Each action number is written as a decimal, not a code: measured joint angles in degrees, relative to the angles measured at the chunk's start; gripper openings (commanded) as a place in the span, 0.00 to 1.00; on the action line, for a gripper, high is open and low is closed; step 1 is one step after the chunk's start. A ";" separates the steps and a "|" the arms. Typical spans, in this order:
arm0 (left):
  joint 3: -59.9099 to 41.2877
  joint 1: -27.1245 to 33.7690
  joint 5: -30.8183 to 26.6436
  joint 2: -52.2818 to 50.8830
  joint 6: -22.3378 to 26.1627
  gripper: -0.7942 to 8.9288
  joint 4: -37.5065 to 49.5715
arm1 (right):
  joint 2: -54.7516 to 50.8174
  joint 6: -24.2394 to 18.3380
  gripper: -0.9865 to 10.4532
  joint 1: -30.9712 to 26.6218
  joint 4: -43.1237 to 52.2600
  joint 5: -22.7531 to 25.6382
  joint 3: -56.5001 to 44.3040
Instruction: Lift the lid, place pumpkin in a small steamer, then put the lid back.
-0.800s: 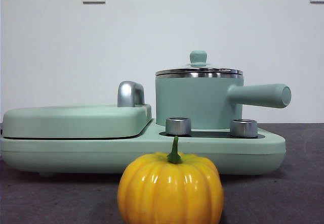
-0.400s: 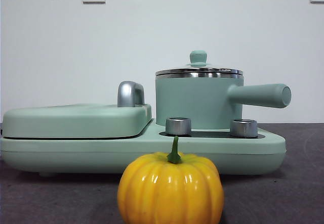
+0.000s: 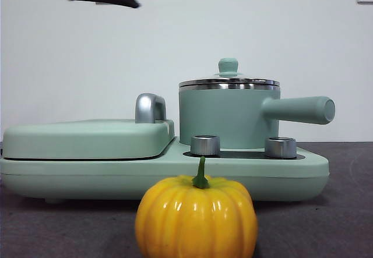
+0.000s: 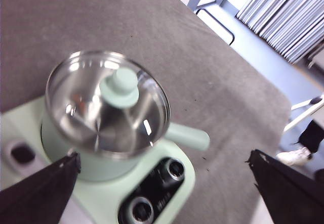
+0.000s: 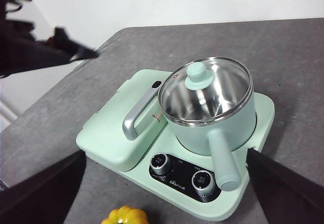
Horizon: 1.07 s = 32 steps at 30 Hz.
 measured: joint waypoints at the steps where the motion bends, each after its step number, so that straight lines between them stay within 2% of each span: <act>1: 1.90 -0.85 -1.03 1.86 0.61 0.65 0.04 | 0.00 0.00 0.53 0.00 0.00 0.00 0.00; 7: 9.94 -5.42 -9.07 10.84 3.78 0.65 0.92 | 0.00 0.00 0.53 0.00 -0.02 0.00 0.00; 13: 11.65 -8.52 -17.59 17.42 7.89 0.65 2.75 | 0.00 0.00 0.53 0.00 0.00 0.00 0.00; 22: 11.67 -10.56 -19.85 23.65 10.91 0.64 14.71 | 0.00 0.00 0.53 0.00 0.00 0.00 0.00; 26: 11.67 -11.32 -22.58 25.68 11.67 0.62 15.26 | 0.00 0.00 0.53 0.00 0.00 0.00 0.00; 32: 11.67 -11.63 -22.64 27.41 12.76 0.62 17.03 | 0.00 0.00 0.53 0.00 0.00 0.00 0.00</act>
